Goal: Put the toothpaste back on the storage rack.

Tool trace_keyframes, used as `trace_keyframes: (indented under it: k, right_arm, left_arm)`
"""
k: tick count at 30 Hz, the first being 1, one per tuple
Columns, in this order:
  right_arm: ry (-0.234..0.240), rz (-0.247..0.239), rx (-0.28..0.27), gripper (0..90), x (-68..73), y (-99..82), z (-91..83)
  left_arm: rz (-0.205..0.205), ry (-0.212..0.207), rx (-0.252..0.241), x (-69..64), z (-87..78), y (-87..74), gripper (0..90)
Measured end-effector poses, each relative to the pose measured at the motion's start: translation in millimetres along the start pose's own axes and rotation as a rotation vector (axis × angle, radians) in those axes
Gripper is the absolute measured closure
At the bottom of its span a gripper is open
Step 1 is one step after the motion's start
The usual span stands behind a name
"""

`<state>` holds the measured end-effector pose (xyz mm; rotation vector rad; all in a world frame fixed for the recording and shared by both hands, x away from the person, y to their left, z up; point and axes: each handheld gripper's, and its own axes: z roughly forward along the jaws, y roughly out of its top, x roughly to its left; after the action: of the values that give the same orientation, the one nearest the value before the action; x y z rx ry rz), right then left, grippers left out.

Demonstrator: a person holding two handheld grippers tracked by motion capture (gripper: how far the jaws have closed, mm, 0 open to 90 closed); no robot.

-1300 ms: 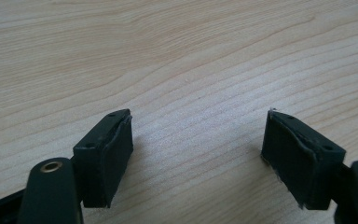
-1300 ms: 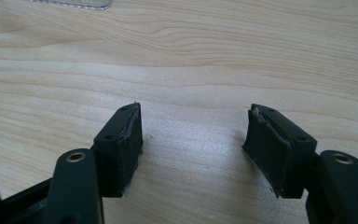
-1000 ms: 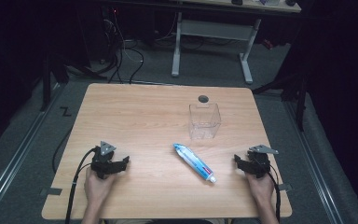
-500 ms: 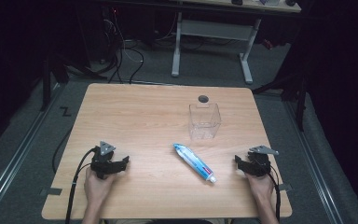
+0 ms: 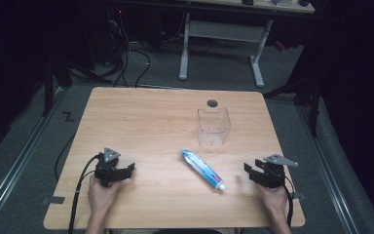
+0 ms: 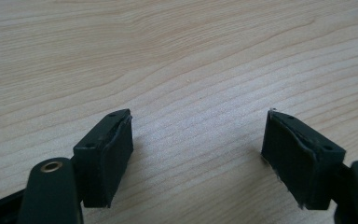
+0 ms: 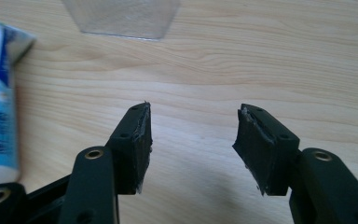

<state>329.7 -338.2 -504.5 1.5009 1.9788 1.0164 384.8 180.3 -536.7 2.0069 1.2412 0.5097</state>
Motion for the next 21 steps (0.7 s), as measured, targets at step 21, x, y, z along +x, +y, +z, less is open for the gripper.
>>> trace_keyframes:
  k: [21]
  right_arm:
    - [0.216,-0.169,0.038,54.5,62.9,30.1,-3.8]
  left_arm:
    - [0.001,0.005,0.000,-0.5,0.1,0.0,25.1]
